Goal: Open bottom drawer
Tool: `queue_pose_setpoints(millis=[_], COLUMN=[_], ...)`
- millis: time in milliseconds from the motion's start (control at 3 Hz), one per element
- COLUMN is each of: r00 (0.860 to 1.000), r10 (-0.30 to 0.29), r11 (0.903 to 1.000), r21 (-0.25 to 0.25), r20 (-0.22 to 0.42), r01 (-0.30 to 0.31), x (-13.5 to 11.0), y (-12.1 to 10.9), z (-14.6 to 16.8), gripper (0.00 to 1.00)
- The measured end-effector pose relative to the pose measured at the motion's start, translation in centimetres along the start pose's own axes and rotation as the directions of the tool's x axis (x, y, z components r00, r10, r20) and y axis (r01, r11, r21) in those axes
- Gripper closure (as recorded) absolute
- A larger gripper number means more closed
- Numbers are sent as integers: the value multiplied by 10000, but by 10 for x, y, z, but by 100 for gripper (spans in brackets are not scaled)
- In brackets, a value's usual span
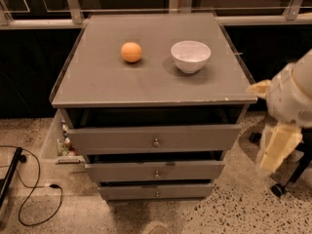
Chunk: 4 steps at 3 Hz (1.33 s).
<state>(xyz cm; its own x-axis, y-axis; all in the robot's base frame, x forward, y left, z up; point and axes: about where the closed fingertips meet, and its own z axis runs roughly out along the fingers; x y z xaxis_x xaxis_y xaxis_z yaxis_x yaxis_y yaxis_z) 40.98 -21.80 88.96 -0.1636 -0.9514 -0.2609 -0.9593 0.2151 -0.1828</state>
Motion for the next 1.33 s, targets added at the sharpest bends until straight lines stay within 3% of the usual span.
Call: queue_pose_setpoints(millis=[667, 1333], r00=[9964, 9973], r10=[-844, -736], r11=[9882, 9876], r21=[-1288, -1395], r20=[-35, -39], r01=[832, 723], x=[41, 43], y=[60, 63], z=[129, 140], gripper=[0, 0])
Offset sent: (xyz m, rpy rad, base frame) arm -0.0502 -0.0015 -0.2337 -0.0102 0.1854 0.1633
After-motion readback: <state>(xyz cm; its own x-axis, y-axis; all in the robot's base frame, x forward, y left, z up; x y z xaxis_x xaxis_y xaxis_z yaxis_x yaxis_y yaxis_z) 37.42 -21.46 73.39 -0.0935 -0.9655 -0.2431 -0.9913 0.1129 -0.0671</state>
